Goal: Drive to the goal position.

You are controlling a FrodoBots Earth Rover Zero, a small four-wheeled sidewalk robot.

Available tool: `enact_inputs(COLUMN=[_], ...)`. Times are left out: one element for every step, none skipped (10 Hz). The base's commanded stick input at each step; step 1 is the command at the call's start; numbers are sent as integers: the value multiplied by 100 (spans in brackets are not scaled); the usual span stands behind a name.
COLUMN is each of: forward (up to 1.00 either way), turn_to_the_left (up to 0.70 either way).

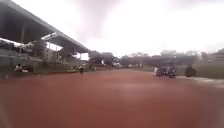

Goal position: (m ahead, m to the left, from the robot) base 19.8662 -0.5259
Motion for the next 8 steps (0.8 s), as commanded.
enact_inputs(forward=[50, 50, 50, 50, 50, 50, 50, 50], turn_to_the_left=[2, 2, 2, 2, 2, 2, 2, 2])
